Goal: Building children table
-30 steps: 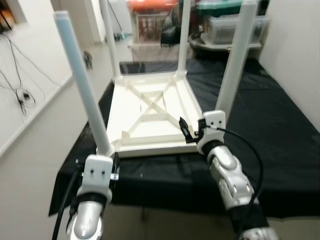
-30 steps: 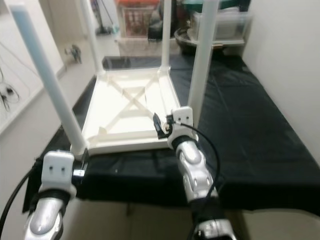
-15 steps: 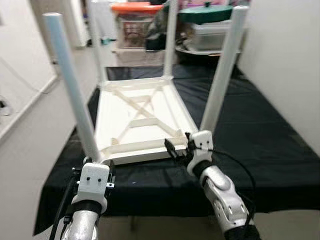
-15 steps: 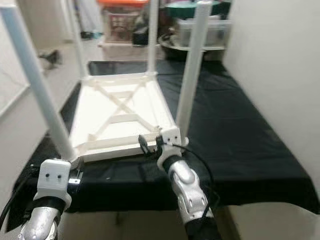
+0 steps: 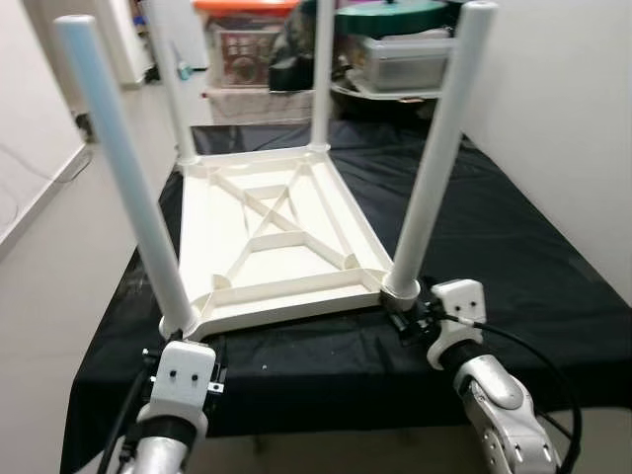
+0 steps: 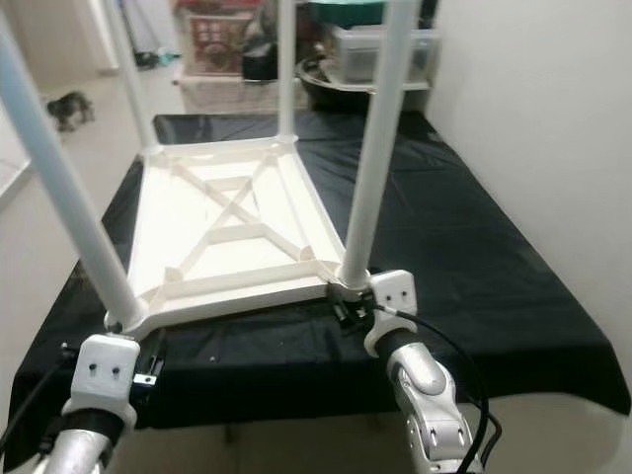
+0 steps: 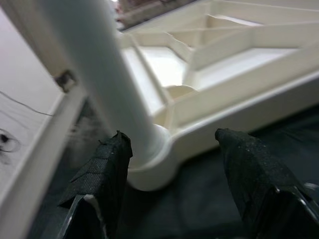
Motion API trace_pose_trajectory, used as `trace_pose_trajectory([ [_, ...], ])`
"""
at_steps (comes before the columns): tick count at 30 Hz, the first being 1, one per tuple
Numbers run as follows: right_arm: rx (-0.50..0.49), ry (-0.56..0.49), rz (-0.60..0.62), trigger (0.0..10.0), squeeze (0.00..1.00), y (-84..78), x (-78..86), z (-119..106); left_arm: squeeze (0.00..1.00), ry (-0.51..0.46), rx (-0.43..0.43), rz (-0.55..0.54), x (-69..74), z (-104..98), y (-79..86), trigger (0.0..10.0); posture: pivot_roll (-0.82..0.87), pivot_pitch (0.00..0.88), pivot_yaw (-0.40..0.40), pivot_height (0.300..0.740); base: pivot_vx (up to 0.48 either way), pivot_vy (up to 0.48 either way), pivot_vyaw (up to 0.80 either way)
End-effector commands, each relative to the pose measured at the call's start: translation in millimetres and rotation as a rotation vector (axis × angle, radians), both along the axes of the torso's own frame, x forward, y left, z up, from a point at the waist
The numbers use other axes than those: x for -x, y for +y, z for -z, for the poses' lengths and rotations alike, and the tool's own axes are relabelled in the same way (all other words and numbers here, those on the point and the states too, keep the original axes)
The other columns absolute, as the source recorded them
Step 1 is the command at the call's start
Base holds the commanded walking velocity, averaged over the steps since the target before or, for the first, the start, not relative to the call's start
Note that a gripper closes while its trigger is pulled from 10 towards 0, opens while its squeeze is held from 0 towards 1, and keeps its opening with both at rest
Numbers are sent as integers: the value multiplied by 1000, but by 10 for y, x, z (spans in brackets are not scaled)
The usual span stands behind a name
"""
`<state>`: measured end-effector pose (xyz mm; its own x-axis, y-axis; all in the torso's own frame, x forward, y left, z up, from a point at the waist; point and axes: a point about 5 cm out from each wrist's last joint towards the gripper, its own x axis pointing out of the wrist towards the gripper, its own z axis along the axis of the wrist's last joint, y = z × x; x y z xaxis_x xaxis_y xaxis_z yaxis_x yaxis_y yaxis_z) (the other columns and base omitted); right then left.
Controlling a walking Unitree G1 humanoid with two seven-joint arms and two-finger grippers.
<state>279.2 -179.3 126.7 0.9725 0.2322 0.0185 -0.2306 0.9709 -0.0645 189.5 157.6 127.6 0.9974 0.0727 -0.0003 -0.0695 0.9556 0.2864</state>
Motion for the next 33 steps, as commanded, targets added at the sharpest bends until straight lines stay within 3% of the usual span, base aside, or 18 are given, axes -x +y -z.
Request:
trace_pose_trajectory([
  [1, -8, 7, 40, 10000, 0, -51, 23, 3, 0, 1, -1, 11, -10, 5, -28, 10000, -26, 0, -1, 740, 251, -405, 0],
  [8, -12, -13, 138, 10000, 0, -69, 71, -39, 0, 9, -13, 48, -30, 25, -66, 10000, -31, 0, 4, 740, 248, -409, 0],
  [10, -22, -8, 165, 10000, 0, -102, 62, -42, 0, 12, 44, 32, -31, 29, -63, 10000, -31, 0, 4, 740, 0, 0, 0],
  [21, -44, 8, 205, 10000, 0, -177, -45, -82, 0, 1, 19, 16, -53, 20, -41, 10000, -27, 0, 7, 740, 0, 0, 0],
  [26, -182, 95, 193, 10000, 0, -226, -75, -5, 0, 2, 38, 27, -50, 31, -59, 10000, -29, 0, 5, 740, 0, 0, 0],
  [27, -393, 178, 17, 10000, 0, -162, -39, -13, 0, 9, 42, 31, -38, 47, -66, 10000, -35, 0, 9, 740, 0, 0, 0],
  [28, -393, 178, 17, 10000, 0, -162, -39, -13, 0, 9, 42, 31, -38, 47, -66, 10000, -35, 0, 9, 740, 0, 0, 0],
  [29, -551, 193, -217, 10000, 0, -113, 63, -140, 0, 24, 47, 40, -22, 77, -69, 10000, -34, 0, 13, 740, 0, 0, 0],
  [30, -640, 190, -424, 10000, 0, -109, 182, -274, 0, 36, 50, 48, -6, 104, -70, 10000, -42, 0, 18, 740, 0, 0, 0],
  [31, -640, 190, -424, 10000, 0, -109, 182, -274, 0, 36, 50, 48, -6, 104, -70, 10000, -42, 0, 18, 740, 0, 0, 0],
  [32, -647, 148, -548, 10000, 0, -145, 245, -411, 0, 46, 50, 54, 9, 132, -66, 10000, -46, 0, 28, 740, 0, 0, 0],
  [33, -620, 118, -584, 10000, 0, -182, 262, -479, 0, 51, 50, 57, 16, 148, -60, 10000, -47, 0, 30, 740, 0, 0, 0],
])
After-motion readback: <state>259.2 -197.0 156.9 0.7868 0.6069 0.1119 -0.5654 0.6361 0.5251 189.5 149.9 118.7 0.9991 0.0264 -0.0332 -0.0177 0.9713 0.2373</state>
